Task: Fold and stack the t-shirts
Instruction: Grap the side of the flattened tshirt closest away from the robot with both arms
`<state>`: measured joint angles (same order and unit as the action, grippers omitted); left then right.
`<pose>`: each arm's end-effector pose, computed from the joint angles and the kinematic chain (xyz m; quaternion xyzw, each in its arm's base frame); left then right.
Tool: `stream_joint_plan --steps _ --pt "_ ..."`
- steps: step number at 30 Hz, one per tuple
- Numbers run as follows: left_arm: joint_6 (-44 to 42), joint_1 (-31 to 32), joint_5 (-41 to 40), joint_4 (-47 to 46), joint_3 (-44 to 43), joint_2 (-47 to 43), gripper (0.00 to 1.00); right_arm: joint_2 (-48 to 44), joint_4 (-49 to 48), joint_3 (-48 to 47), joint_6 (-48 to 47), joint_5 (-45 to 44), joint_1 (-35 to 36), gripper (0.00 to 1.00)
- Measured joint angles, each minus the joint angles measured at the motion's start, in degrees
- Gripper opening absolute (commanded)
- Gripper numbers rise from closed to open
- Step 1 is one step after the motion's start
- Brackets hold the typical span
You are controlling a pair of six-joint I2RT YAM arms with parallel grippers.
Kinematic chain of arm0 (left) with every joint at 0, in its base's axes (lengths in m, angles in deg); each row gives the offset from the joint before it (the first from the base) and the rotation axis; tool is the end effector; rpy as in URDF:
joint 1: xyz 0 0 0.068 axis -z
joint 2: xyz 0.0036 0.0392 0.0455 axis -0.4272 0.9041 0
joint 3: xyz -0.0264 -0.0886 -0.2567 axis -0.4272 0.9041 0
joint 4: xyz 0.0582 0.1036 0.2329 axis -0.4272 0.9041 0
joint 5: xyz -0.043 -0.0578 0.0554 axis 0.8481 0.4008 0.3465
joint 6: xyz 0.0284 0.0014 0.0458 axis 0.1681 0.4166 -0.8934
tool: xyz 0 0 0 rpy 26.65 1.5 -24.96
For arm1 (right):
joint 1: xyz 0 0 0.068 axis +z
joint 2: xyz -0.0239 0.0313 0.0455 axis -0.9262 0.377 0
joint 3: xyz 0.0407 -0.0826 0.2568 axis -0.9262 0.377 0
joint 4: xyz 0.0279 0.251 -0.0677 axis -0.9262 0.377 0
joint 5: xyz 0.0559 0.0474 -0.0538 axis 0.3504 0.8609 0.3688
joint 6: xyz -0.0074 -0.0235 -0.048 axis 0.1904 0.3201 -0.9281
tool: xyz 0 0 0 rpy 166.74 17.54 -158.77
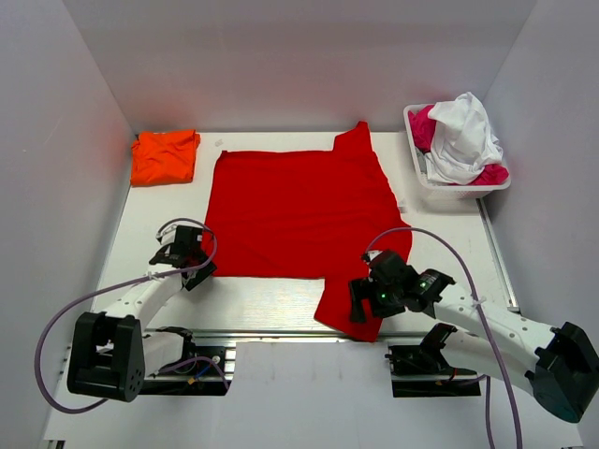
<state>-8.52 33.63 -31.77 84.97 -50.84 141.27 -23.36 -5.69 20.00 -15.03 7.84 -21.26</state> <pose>0.1846 -0.0184 0.1553 -0.3321 0.9110 0.0100 0.2445 0.1109 0.1214 0.1775 -0.1586 0.9505 0.1928 0.1851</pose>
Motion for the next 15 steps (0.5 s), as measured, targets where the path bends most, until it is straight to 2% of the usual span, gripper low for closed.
stream_joint_plan --steps 8,9,10,13,14,15 --pt "0.09 0.00 -2.78 -2.82 0.57 0.48 0.57 0.50 0.07 0.02 3.30 -1.51 2.51 0.90" --pt "0.11 0.00 -3.08 -3.19 0.57 0.72 0.53 0.66 0.11 0.02 3.67 -1.70 2.78 0.90" --pt "0.22 0.00 -3.30 -3.52 0.57 0.90 0.49 0.72 0.13 0.02 3.91 -1.84 3.06 0.90" --pt "0.42 0.00 -3.61 -4.55 0.57 1.81 0.23 0.74 0.22 0.02 4.87 -2.32 3.82 0.90" --pt "0.42 0.00 -3.61 -4.94 0.59 2.16 0.09 0.81 0.26 0.02 5.22 -2.58 4.11 0.90" --pt "0.48 -0.02 -3.52 -5.49 0.59 2.54 0.01 0.96 0.31 0.02 5.64 -2.78 4.35 0.90"
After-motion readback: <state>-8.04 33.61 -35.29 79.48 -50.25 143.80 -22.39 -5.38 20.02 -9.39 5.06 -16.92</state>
